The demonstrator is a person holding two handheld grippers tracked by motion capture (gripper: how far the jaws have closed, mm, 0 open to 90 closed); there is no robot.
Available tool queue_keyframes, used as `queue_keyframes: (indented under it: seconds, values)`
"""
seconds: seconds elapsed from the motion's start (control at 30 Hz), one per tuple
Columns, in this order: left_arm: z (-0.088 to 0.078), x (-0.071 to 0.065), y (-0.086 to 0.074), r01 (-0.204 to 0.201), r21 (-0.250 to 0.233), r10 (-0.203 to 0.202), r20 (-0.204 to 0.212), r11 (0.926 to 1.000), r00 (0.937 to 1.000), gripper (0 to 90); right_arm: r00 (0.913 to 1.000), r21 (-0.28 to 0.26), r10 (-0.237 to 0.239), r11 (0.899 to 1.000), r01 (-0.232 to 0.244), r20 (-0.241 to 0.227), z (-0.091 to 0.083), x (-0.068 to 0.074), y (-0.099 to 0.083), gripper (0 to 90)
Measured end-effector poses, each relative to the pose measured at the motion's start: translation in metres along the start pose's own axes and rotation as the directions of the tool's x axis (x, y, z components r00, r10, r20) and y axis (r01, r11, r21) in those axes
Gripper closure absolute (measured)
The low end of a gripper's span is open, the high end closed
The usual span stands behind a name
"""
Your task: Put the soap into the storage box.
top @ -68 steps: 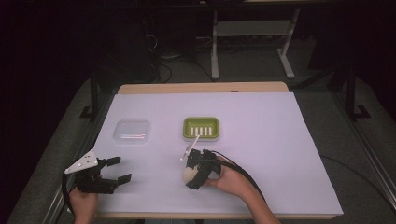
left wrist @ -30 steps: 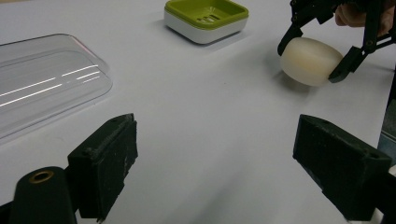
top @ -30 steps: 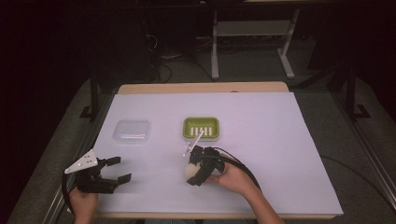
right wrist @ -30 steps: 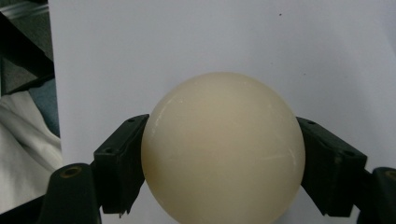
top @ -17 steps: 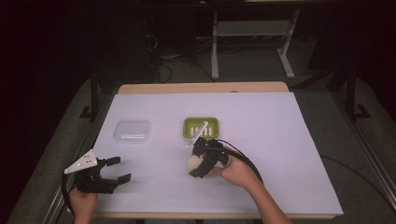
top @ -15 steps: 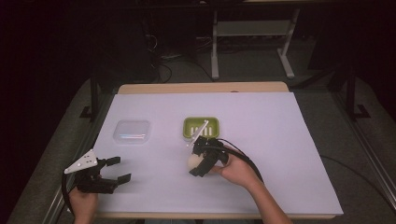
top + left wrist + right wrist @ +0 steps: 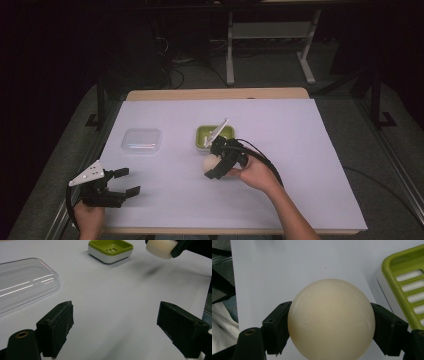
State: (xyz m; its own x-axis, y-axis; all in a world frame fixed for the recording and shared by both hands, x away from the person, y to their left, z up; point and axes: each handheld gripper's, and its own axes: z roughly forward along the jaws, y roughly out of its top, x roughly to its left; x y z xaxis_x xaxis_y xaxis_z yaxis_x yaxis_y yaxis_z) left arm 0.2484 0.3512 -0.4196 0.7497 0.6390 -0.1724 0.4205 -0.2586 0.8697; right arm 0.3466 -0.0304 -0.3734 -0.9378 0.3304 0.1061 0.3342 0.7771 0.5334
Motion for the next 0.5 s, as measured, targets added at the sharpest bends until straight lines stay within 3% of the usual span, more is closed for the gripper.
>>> queue_keyframes:
  seconds: [0.5]
  values:
    - [0.0,0.0,0.0,-0.002,0.003,0.002,-0.001,1.0,1.0,13.2,0.9996,0.001,-0.01,1.0,0.01,0.028,-0.011,-0.008,0.009,23.1]
